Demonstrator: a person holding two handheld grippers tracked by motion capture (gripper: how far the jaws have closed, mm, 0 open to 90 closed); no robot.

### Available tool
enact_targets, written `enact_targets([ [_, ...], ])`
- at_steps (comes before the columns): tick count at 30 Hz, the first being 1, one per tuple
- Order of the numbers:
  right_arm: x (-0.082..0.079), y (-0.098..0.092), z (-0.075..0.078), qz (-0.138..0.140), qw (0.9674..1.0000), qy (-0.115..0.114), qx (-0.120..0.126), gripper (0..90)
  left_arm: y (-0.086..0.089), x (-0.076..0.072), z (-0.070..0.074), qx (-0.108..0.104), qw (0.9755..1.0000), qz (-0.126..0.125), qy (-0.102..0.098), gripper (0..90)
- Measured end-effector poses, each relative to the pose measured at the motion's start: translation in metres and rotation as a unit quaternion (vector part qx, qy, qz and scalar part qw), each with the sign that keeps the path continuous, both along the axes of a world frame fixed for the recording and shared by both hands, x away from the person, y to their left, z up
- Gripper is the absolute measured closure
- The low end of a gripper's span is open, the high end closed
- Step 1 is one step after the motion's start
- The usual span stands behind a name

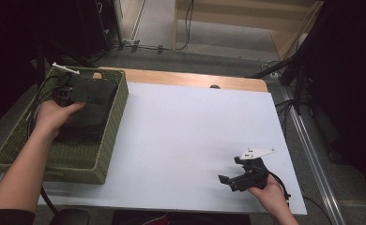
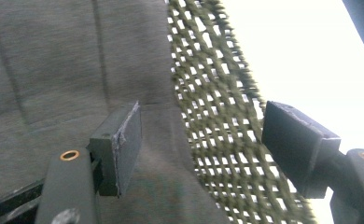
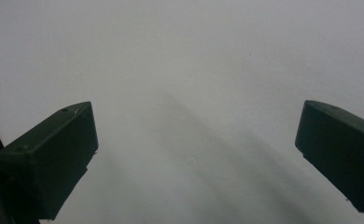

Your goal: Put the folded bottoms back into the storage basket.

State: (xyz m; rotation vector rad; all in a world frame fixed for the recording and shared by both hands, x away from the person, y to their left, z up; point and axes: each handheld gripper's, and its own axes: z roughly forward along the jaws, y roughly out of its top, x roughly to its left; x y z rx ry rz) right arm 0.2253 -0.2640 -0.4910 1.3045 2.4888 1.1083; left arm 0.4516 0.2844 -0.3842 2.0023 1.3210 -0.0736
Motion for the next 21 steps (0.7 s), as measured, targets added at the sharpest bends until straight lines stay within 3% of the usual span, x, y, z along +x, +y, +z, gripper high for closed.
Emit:
enact_targets([
  [7, 0.000, 0.000, -0.001, -0.002, 1.0000, 0.003, -0.002, 0.0, -0.011, -0.005, 0.005, -0.004, 1.0000, -0.008, -0.002, 29.6],
  [21, 0.002, -0.003, -0.003, -0.016, 0.9997, 0.017, -0.001, 0.0, -0.042, -0.020, 0.019, 0.002, 0.9977, -0.061, -0.028, 29.9],
])
